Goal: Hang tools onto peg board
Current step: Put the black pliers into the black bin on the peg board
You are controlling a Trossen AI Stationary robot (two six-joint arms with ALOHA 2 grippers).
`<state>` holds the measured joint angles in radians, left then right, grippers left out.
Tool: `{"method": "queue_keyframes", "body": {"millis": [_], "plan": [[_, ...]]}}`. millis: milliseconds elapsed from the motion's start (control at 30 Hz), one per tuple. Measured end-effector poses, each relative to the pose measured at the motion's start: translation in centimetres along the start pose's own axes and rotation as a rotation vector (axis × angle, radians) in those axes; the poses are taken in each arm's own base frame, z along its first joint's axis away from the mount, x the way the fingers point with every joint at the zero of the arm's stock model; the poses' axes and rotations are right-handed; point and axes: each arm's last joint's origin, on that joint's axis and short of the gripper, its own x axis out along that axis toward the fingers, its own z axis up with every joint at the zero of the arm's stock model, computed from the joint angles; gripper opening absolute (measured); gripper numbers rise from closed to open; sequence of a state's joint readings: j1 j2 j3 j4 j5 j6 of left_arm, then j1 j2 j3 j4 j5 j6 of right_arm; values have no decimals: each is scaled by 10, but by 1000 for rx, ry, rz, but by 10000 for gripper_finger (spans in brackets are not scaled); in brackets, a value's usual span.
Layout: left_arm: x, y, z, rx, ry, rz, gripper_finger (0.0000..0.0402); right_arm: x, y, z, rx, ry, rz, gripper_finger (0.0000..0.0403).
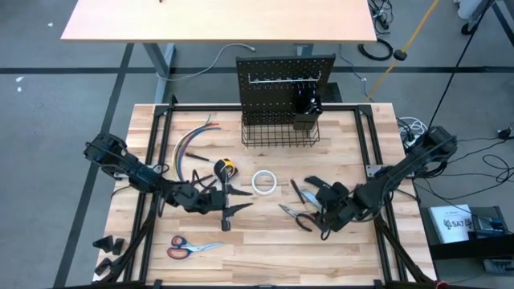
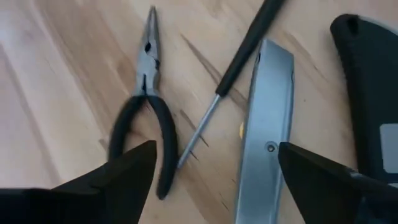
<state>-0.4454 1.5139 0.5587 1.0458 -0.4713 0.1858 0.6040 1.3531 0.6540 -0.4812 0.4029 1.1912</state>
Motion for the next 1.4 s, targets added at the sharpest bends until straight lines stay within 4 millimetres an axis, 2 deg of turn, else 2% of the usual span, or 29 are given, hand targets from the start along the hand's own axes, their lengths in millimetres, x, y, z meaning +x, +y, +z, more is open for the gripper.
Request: {"method": "queue_keyframes", "body": {"millis": [167, 300, 467, 600, 733, 900, 1033, 1167, 1400], "plan": [[4, -8, -16, -46, 45, -100, 139, 7, 1, -4, -24, 26, -24, 317], [6, -22, -43, -132, 140, -158, 139, 5, 6, -2, -17, 47, 51, 316], [15, -48, -69, -59, 226, -67, 139, -3, 22, 7, -62, 34, 159, 316], [32, -64, -62, 48, 224, -63, 139, -9, 36, 16, -120, -35, 253, 315], [48, -74, -52, 141, 345, -63, 139, -8, 45, 20, -105, -102, 315, 315], [60, -83, -41, 222, 500, -76, 139, 4, 50, 15, -171, -49, 330, 315], [61, -82, -41, 235, 525, -76, 139, 20, 58, 3, -228, -37, 334, 315], [63, -81, -47, 243, 540, -71, 139, 34, 69, 1, -281, -75, 223, 315], [65, -80, -59, 258, 564, -65, 139, 41, 86, 14, -393, -170, -70, 315]]}}
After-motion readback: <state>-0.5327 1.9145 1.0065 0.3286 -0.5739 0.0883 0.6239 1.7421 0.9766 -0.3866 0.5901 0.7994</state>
